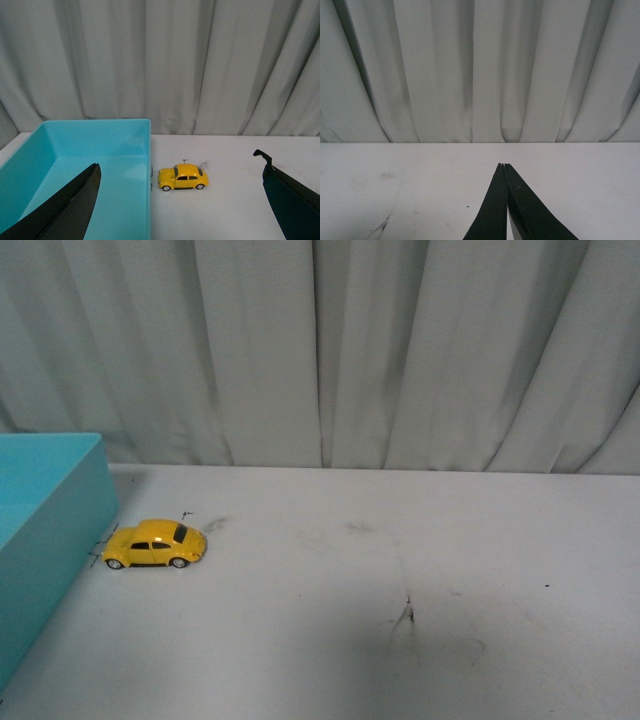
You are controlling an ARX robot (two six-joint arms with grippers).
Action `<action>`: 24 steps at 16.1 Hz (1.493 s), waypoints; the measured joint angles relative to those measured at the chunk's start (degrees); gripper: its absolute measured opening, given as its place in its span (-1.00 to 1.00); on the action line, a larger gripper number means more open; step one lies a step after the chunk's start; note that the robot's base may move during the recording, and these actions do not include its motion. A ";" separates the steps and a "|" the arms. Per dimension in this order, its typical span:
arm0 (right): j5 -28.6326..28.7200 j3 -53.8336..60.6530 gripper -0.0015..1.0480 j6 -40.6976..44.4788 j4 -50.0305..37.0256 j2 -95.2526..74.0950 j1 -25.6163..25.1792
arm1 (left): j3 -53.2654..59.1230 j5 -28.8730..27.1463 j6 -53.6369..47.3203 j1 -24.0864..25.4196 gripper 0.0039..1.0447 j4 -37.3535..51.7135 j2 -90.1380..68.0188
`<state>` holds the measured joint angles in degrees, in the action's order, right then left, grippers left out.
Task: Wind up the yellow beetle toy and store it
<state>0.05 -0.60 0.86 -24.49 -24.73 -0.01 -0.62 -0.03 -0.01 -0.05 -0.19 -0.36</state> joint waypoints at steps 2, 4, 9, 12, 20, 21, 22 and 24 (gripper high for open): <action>0.00 0.00 -0.97 0.00 2.69 2.89 0.00 | 0.00 0.00 0.00 0.00 0.88 -0.02 0.00; 0.00 0.00 -0.97 0.00 5.81 6.05 0.00 | 0.00 0.00 0.00 0.00 0.88 -0.02 0.00; 0.00 0.00 -0.97 0.00 11.19 11.50 0.00 | 0.00 0.00 0.00 0.00 0.88 -0.02 0.00; -0.02 0.00 -0.97 0.00 13.79 14.14 0.00 | 0.00 0.00 0.00 0.00 0.88 -0.02 0.00; -0.09 -0.02 -0.45 -0.02 24.74 24.59 0.00 | 0.00 0.00 0.00 0.00 0.88 0.00 0.00; -0.07 -0.02 -0.21 -0.02 24.74 24.59 0.00 | 0.00 0.00 0.00 0.00 0.88 0.00 0.00; -0.09 -0.02 0.00 -0.02 24.74 24.59 0.00 | 0.00 0.00 0.00 0.00 0.88 0.00 0.00; -0.09 -0.02 0.45 -0.02 24.74 24.59 0.00 | 0.00 0.00 0.00 0.00 0.88 0.00 0.00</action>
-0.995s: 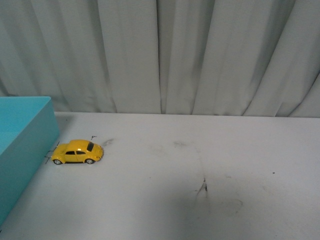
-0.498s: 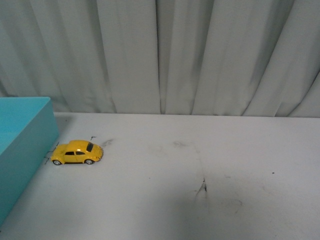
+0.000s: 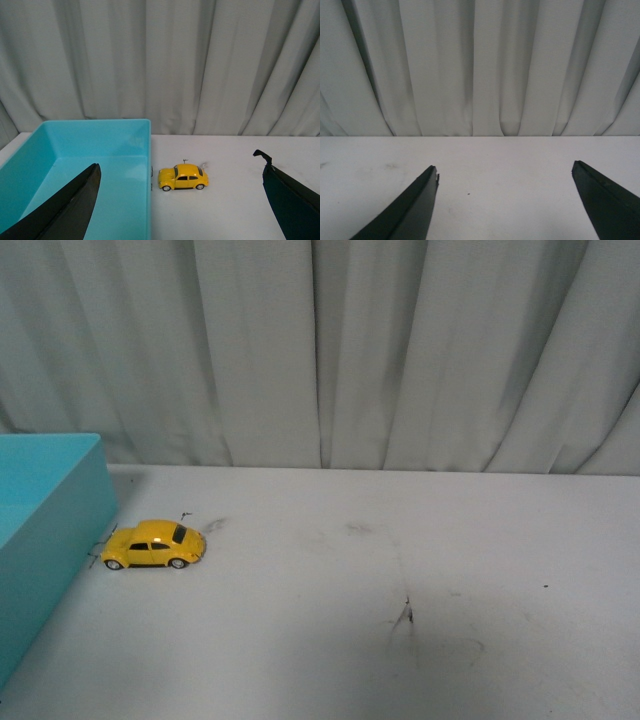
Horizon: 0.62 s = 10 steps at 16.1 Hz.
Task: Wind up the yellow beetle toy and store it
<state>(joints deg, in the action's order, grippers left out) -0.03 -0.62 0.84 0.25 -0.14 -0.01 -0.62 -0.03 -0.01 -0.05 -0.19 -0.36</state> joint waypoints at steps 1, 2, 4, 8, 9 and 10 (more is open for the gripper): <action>0.02 0.00 0.69 0.00 0.00 0.00 0.00 | 0.00 0.00 0.00 0.00 0.88 0.00 0.00; 0.02 0.00 0.91 0.00 0.02 0.00 0.00 | -2.89 -6.56 3.63 -2.60 0.88 -8.55 -3.08; -0.02 0.00 0.87 -0.07 -0.07 0.00 0.00 | -9.77 -16.50 13.14 -1.44 0.88 -5.11 -21.49; 0.02 0.00 0.87 -0.04 -0.02 -0.02 0.00 | -25.86 -5.97 9.51 1.18 0.88 26.49 -60.13; 0.00 0.00 0.87 -0.07 -0.02 -0.02 0.00 | -30.91 -3.21 6.03 0.33 0.88 29.75 -69.16; 0.02 0.00 0.87 -0.04 -0.02 -0.02 0.00 | -35.63 -0.11 2.91 -0.63 0.88 31.12 -75.93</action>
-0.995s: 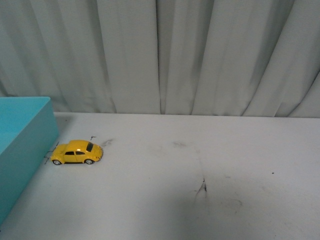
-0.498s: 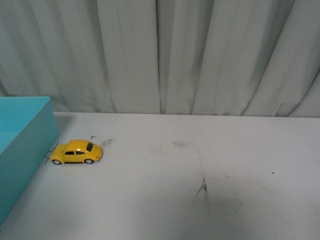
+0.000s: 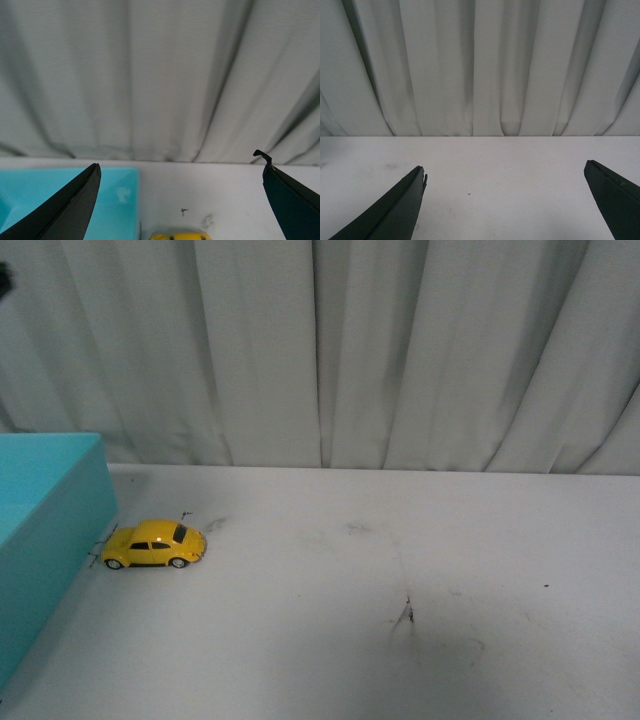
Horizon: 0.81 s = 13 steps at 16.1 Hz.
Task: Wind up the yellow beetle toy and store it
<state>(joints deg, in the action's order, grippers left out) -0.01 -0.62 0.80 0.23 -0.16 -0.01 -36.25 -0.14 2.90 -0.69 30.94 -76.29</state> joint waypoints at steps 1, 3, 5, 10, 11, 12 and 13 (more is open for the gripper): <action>-0.02 0.00 0.87 0.00 0.00 0.00 0.00 | -5.75 3.50 -3.74 -0.92 0.88 -1.03 -6.51; -0.02 0.00 0.87 0.00 0.00 0.00 0.00 | -15.96 10.60 -11.32 -2.16 0.88 -5.73 -16.52; -0.02 0.00 0.87 0.00 0.00 0.00 0.00 | -25.99 17.20 -21.38 -2.95 0.88 -13.88 -24.50; -0.02 0.00 0.87 0.00 0.00 0.00 0.00 | -45.11 17.44 -59.21 -5.51 0.88 -48.87 -41.81; -0.02 0.00 0.87 0.00 0.00 0.00 0.00 | -46.66 16.33 -62.31 -5.35 0.88 -51.52 -43.06; 0.00 0.00 0.87 0.00 0.00 0.00 0.00 | -48.19 15.12 -64.87 -5.03 0.88 -54.14 -44.13; -0.02 0.00 0.87 0.00 0.00 0.00 0.00 | -50.34 13.33 -68.04 -4.70 0.88 -57.35 -45.66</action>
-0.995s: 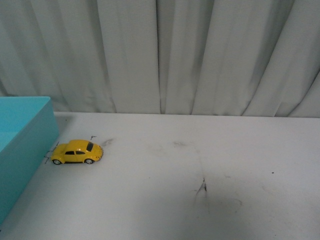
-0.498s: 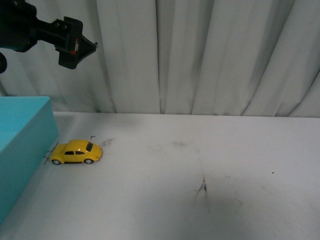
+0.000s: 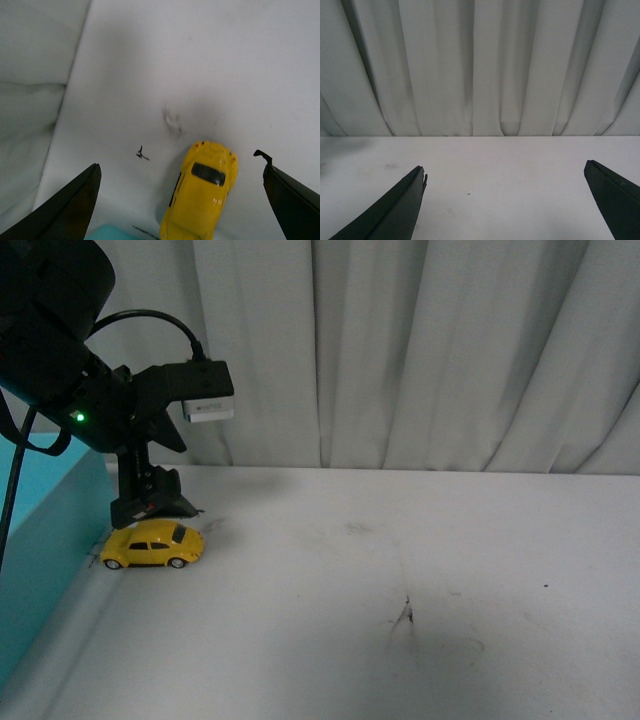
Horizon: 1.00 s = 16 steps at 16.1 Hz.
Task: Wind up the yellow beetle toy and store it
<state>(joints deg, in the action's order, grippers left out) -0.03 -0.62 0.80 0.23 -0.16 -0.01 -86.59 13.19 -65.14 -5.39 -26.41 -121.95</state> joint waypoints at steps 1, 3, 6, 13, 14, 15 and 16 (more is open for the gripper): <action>0.00 0.00 0.87 0.00 0.00 0.00 0.00 | -1.16 -1.38 -2.38 0.33 0.88 -1.62 -0.92; 0.00 0.00 0.87 0.00 0.00 0.00 0.00 | -3.10 -4.79 -7.08 1.09 0.88 -4.11 -3.52; 0.00 0.00 0.87 0.00 0.00 0.00 0.00 | -4.79 -7.32 -11.41 1.90 0.88 -8.39 -7.23; 0.02 0.00 0.87 0.00 0.00 0.00 0.00 | -7.39 -9.79 -14.78 2.47 0.88 -10.12 -11.93; 0.00 0.00 0.87 0.00 0.00 0.00 0.00 | -7.87 -9.86 -14.86 2.27 0.79 -10.54 -12.33; 0.00 0.00 0.87 0.00 0.00 0.00 0.00 | -8.81 -10.84 -14.73 1.75 0.20 -10.60 -13.07; 0.02 0.00 0.87 0.00 0.00 0.00 0.00 | -8.83 -10.91 -14.69 1.49 -0.01 -10.58 -13.14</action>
<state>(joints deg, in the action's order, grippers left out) -0.01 -0.62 0.80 0.23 -0.16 -0.01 -95.42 2.28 -79.83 -3.90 -36.99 -135.09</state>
